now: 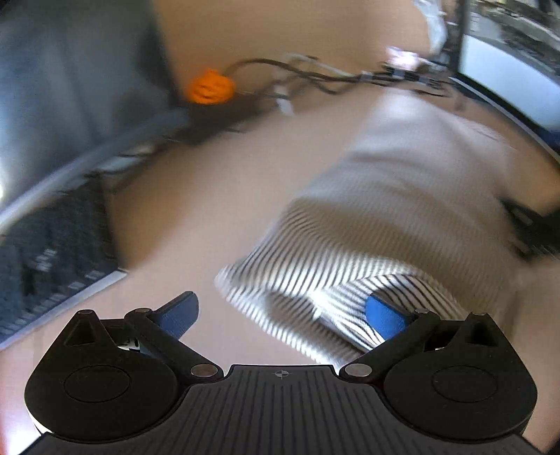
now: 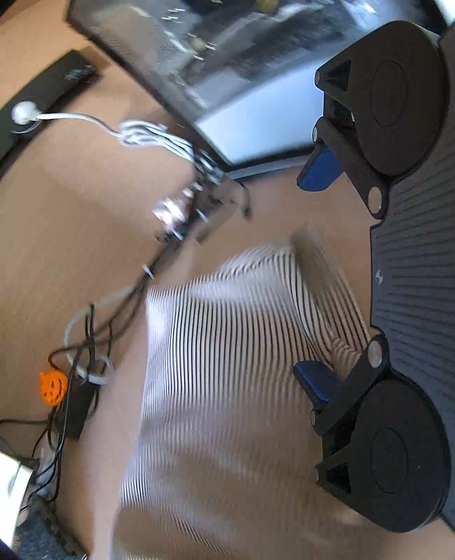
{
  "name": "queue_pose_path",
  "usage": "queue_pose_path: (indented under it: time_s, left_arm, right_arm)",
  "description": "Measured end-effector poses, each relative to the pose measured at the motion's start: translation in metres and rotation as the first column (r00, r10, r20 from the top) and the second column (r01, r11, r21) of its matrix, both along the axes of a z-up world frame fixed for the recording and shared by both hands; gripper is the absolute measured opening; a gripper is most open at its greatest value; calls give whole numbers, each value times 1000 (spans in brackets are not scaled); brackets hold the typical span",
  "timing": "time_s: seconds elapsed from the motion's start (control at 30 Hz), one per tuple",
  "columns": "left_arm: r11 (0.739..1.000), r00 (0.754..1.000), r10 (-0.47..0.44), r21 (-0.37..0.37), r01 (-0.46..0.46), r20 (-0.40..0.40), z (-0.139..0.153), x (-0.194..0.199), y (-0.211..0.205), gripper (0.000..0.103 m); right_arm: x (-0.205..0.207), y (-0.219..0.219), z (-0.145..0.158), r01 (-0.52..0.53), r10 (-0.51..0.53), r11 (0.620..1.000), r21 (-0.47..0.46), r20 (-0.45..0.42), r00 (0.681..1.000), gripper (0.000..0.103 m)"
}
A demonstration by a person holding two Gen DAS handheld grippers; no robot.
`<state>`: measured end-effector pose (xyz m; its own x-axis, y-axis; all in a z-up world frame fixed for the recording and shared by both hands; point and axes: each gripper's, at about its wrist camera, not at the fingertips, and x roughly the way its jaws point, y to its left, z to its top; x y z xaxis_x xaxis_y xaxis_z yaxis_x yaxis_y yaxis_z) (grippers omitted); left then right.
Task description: Fold clothes
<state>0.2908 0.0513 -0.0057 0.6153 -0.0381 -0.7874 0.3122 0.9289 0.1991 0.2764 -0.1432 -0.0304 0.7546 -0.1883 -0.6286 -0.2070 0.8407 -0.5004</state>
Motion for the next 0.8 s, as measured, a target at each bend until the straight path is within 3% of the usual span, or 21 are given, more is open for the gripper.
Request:
queue_pose_path:
  time_s: [0.07, 0.13, 0.27, 0.37, 0.47, 0.6, 0.67, 0.73, 0.77, 0.8]
  left_arm:
    - [997, 997, 75, 23, -76, 31, 0, 10, 16, 103]
    - [992, 991, 130, -6, -130, 32, 5, 15, 33, 103]
    - [982, 988, 153, -117, -151, 8, 19, 11, 59, 103]
    - [976, 985, 172, -140, -169, 5, 24, 4, 69, 103]
    - [969, 984, 178, -173, -176, -4, 27, -5, 74, 103]
    - [961, 983, 182, -210, -179, -7, 28, -16, 81, 103]
    - [951, 983, 184, -250, -183, -18, 30, -18, 84, 103]
    - [939, 983, 182, -293, -183, -30, 31, -16, 84, 103]
    - [933, 983, 181, -310, -183, -34, 32, -15, 83, 103]
    - [929, 984, 177, -325, -179, -37, 33, -14, 79, 103]
  right_arm:
    - [-14, 8, 6, -23, 28, 997, 79, -59, 998, 103]
    - [-27, 13, 16, -102, 122, 979, 176, -108, 987, 103]
    - [-50, 11, 43, -245, 269, 926, 287, -48, 962, 103]
    - [-61, 26, 45, -362, 388, 892, 272, -48, 920, 103]
    - [-61, 47, 26, -423, 451, 880, 217, -96, 888, 103]
    - [-48, 62, 5, -424, 436, 899, 113, -134, 890, 103]
    - [-35, 63, 13, -413, 424, 904, 109, -130, 896, 103]
    - [-12, 65, 30, -391, 393, 919, -52, 40, 919, 103]
    - [0, 66, 39, -366, 382, 921, -132, 130, 915, 103]
    - [26, 60, 56, -251, 287, 954, -162, 260, 922, 103]
